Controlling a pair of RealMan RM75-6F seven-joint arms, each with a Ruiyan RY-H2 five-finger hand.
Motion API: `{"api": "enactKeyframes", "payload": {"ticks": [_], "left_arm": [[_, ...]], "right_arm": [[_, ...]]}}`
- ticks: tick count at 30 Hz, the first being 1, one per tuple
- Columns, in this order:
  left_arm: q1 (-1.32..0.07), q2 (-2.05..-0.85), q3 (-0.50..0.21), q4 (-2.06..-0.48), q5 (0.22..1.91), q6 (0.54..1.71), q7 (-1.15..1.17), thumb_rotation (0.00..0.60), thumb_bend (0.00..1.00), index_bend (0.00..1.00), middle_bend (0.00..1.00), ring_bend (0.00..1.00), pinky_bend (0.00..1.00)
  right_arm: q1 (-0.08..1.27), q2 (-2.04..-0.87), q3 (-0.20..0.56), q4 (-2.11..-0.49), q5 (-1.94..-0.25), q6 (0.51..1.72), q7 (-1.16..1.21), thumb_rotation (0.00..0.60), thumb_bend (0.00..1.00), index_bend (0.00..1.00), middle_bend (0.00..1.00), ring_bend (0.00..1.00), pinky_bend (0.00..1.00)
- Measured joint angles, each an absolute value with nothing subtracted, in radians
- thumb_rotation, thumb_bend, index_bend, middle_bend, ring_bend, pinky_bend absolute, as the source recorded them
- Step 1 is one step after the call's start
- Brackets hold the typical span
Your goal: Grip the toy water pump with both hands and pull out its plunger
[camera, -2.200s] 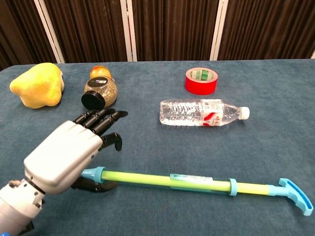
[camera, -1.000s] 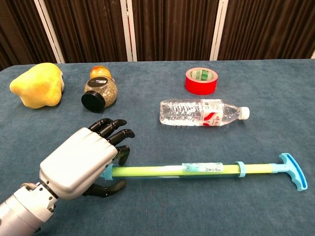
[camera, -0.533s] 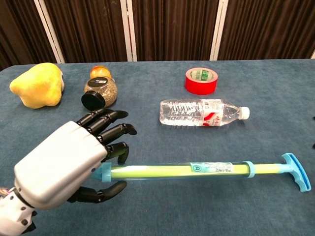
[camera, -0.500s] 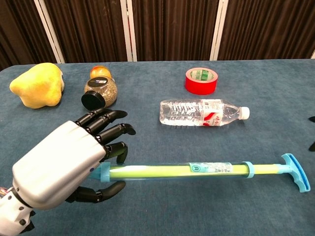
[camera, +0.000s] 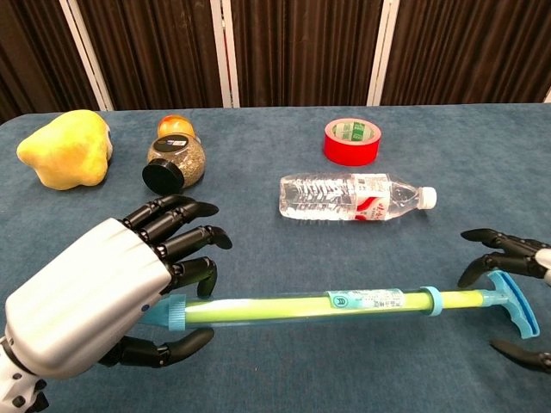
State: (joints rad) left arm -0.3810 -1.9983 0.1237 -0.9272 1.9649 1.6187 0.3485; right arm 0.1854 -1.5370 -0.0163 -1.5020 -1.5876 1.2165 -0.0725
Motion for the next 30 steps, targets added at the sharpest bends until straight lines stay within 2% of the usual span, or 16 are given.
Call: {"api": "enactKeyframes", "payload": {"ticks": [11,16,22,30], "left_arm": [[-0.382,-2.015,0.127,-0.906,1.971,1.634,0.329,0.600,0.55,0.78,0.26,0.12,0.15],[-0.385,-2.021,0.125,-0.900,1.972,1.640,0.324,0.600,0.55,0.78,0.26,0.12,0.15],[-0.386,-2.027,0.123,-0.899,1.972,1.645,0.322,0.600,0.55,0.78,0.26,0.12,0.15],[-0.388,-2.022,0.119,-0.903,1.973,1.658,0.323,0.600,0.55,0.78,0.26,0.12,0.15]], "right_arm": [[0.221,-1.590,-0.001,-1.459,-1.567,1.181,-0.061,0.600,0.36,0.33,0.00,0.00,0.00],[0.234,-1.606,0.008,-1.427,-1.541,1.157,-0.040,0.600,0.38,0.43,0.00,0.00,0.00],[0.253,-1.629,0.018,-1.375,-1.525,1.135,0.014,0.600,0.39,0.60,0.01,0.00,0.00],[0.274,-1.650,0.036,-1.310,-1.524,1.144,0.088,0.600,0.39,0.79,0.11,0.00,0.00]]}}
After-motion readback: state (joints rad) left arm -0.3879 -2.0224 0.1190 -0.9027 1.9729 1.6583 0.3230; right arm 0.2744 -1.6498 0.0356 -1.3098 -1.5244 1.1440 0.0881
